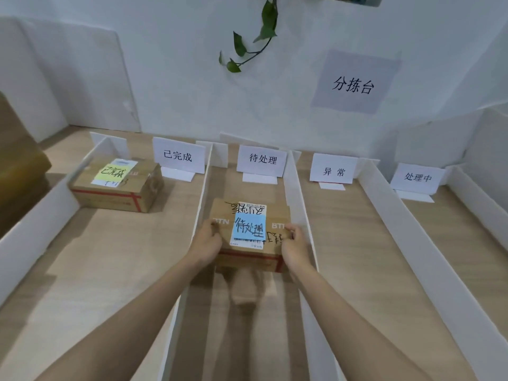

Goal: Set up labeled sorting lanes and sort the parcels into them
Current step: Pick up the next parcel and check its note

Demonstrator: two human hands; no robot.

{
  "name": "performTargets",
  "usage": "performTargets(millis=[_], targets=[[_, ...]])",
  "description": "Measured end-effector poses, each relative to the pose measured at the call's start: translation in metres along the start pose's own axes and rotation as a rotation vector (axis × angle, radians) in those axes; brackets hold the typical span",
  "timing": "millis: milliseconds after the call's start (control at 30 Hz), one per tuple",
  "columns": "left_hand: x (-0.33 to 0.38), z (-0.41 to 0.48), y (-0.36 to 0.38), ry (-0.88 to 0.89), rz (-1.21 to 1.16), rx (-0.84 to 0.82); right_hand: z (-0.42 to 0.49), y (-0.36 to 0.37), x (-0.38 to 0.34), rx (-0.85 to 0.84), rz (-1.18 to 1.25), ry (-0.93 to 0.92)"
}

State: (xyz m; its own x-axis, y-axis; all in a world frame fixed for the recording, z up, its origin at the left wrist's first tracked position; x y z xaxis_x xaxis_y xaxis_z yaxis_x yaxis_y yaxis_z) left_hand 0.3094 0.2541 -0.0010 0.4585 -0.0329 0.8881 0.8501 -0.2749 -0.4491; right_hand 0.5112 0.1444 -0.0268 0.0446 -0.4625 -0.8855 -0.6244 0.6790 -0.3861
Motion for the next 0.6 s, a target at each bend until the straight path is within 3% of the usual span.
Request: performTargets(millis=[200, 467, 600], targets=[[-0.036, 0.037, 0.029, -0.066, 0.069, 0.015, 0.035, 0.026, 0.019, -0.044, 0.007, 0.021], [-0.054, 0.071, 0.042, 0.004, 0.194, 0.029, 0.057, 0.049, 0.026, -0.098, 0.101, 0.072], [-0.043, 0.058, 0.042, 0.118, 0.347, 0.083, 0.049, 0.049, 0.022, -0.03, -0.022, -0.094]])
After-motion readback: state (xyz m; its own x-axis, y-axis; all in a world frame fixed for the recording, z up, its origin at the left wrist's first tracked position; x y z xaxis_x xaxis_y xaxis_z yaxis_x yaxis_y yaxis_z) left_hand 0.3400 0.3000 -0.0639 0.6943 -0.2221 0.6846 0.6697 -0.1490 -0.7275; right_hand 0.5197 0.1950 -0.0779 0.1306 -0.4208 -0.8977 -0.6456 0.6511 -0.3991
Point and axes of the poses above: each hand's wrist, its own z-axis towards the middle knuckle, its own y-axis out of the palm, x = y × z, the point moved 9 cm from there along z, towards the middle knuckle, and after that the axes turned 7 degrees about x, right-handed, at the moved point
